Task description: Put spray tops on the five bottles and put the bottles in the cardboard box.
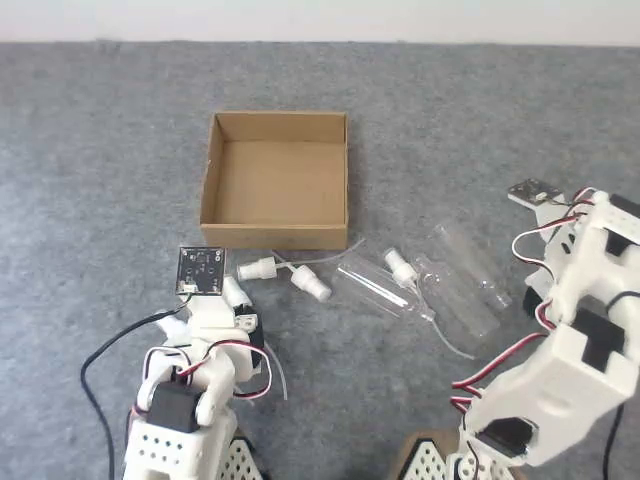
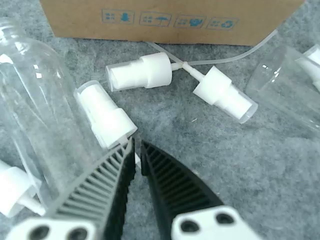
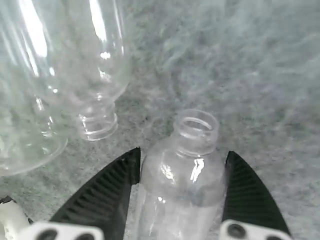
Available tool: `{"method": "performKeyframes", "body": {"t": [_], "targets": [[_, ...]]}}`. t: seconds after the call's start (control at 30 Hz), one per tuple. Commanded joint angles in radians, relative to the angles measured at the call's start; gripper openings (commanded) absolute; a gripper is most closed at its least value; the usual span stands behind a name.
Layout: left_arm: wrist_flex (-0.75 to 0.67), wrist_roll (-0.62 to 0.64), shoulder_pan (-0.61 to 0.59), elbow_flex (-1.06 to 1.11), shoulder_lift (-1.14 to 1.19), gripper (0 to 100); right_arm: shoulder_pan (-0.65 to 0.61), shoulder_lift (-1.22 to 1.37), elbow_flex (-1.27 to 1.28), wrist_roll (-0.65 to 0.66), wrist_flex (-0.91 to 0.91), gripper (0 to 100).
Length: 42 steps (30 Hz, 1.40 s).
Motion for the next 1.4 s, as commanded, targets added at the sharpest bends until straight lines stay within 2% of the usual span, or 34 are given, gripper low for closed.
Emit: {"method": "performKeyframes", "body": {"t": [0.0, 0.2, 0.63, 0.87, 1.13, 1.37], "targets": [[0.006, -0.003, -0.005, -0.002, -0.018, 1, 0.024, -0.016, -0.035, -0.008, 0.021, 18.3], [0.006, -0.003, -0.005, -0.002, -0.018, 1, 0.021, -0.027, -0.038, -0.009, 0.025, 3.4], [0.006, -0.003, -0.005, -0.002, -0.018, 1, 0.022, -0.064, -0.198, -0.014, 0.346, 2.6], [0.006, -0.003, -0.005, -0.002, -0.018, 1, -0.001, -0.328, -0.118, -0.064, 0.363, 2.6], [0.006, -0.003, -0.005, -0.002, -0.018, 1, -0.143, -0.657, 0.097, -0.16, 0.352, 2.6], [0.006, -0.003, -0.005, -0.002, -0.018, 1, -0.269, -0.935, 0.198, -0.296, 0.354, 2.6]]}}
